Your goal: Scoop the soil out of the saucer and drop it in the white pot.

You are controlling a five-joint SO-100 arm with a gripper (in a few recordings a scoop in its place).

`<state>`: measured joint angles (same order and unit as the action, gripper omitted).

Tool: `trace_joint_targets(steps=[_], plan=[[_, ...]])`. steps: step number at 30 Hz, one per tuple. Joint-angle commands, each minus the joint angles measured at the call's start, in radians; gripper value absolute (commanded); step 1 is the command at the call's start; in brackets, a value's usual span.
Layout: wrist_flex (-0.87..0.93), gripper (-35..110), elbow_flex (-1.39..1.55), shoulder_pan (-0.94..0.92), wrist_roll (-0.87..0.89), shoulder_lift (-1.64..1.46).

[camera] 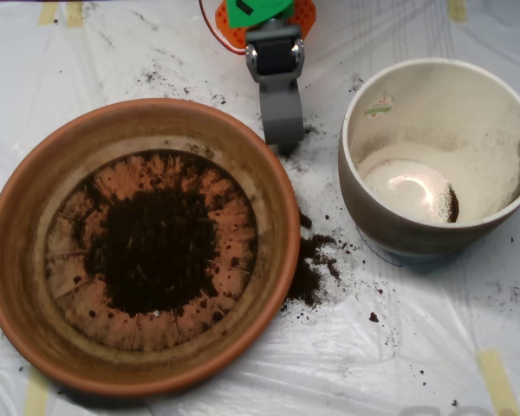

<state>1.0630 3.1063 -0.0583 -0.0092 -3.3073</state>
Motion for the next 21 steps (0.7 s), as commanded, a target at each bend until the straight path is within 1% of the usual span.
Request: trace_joint_targets(steps=[1, 21], plan=[[-0.054, 0, -0.041, -0.23, 0.0, -0.04], [-0.052, 0, -0.041, -0.238, -0.002, -0.04]])
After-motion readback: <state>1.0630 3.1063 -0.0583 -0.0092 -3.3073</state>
